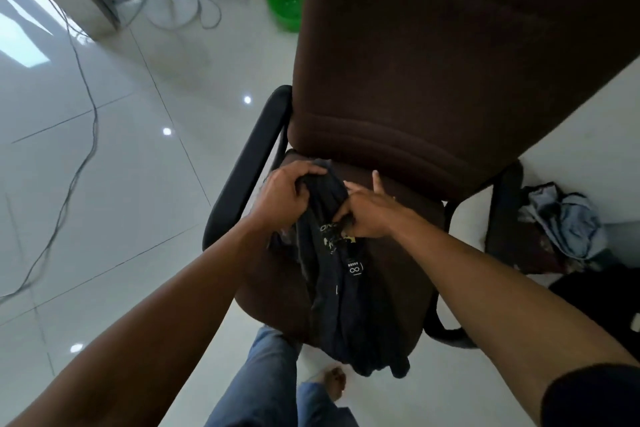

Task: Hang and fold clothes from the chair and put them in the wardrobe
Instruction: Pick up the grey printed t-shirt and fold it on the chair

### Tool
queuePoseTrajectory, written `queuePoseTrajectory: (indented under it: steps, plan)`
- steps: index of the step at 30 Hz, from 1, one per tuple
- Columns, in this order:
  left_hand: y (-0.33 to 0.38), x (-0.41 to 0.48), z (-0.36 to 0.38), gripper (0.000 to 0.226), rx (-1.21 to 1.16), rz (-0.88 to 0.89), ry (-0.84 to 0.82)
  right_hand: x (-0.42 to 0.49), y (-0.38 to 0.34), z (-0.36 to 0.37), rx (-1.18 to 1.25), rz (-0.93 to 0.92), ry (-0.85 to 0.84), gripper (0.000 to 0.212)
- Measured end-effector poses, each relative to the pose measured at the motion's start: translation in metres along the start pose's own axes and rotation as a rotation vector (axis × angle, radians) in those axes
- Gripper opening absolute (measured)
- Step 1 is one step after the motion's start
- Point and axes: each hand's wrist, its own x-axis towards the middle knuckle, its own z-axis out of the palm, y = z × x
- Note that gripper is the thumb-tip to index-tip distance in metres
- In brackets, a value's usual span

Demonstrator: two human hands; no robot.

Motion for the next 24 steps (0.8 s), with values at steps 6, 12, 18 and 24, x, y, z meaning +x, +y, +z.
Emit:
queuePoseTrajectory:
  steps: [6,12,18,24]
  plan:
    - [0.089,-0.049,-0.024,0.052,0.023,0.16,0.064,-0.127,-0.022,0.004,0.196,0.058,0.227,0.045]
    - [0.173,-0.096,-0.052,0.053,0.065,0.354,0.125,-0.242,-0.05,-0.01,-0.041,0.172,0.511,0.034]
    - [0.255,-0.123,-0.098,0.054,0.029,0.509,0.215,-0.347,-0.061,-0.035,0.166,0.159,0.719,0.034]
    - [0.315,-0.139,-0.133,0.047,0.08,0.647,0.257,-0.437,-0.071,-0.065,0.23,0.168,1.13,0.033]
